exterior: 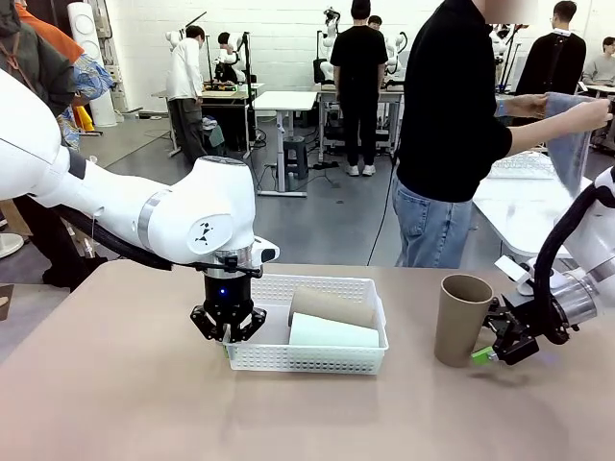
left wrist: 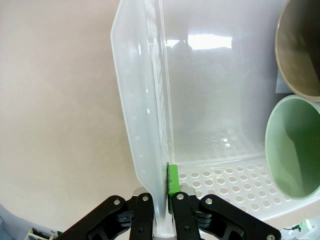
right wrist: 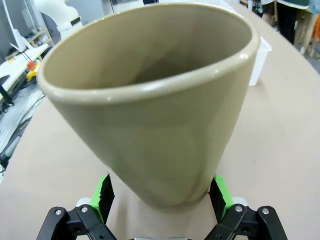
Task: Clean and organize the cups into the basket.
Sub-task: Pick up the Reusable plastic cup from the right side of the table and stack it inside the Organizing basket in the center of the table.
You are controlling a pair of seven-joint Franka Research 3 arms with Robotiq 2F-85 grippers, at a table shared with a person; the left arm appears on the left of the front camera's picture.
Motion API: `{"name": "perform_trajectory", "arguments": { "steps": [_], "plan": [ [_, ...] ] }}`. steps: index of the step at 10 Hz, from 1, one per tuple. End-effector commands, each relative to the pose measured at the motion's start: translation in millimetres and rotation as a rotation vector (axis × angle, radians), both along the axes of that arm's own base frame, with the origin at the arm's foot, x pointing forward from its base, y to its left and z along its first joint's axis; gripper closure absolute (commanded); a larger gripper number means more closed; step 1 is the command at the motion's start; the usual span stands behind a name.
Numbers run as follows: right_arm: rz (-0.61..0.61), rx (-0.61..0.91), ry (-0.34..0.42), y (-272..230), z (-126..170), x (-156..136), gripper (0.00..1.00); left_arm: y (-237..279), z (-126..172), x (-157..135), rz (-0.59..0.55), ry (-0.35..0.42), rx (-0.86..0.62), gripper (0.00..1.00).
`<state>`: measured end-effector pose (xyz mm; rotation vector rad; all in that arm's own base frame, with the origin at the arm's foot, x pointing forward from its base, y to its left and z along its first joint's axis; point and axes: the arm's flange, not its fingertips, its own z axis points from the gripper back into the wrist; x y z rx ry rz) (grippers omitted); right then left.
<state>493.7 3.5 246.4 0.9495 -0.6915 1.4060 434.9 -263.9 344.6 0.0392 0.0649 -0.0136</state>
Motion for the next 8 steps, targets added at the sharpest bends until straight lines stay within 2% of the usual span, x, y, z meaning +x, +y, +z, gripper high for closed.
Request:
{"name": "perform_trajectory", "arguments": {
  "steps": [1, 7, 8],
  "plan": [
    [-0.010, 0.016, 0.005, 10.6, -2.2, 4.3, 0.00, -0.2, -1.6, -1.1, -0.005, 0.002, 0.005, 1.00],
    [-0.034, 0.123, -0.020, 30.2, -1.0, 9.3, 0.00, -0.2, -1.6, -1.1, -0.005, 0.002, 0.005, 1.00],
    [-0.022, 0.140, -0.044, 32.4, -3.8, 9.3, 0.00, -0.2, -1.6, -1.1, -0.005, 0.002, 0.005, 1.00]
  ]
}}
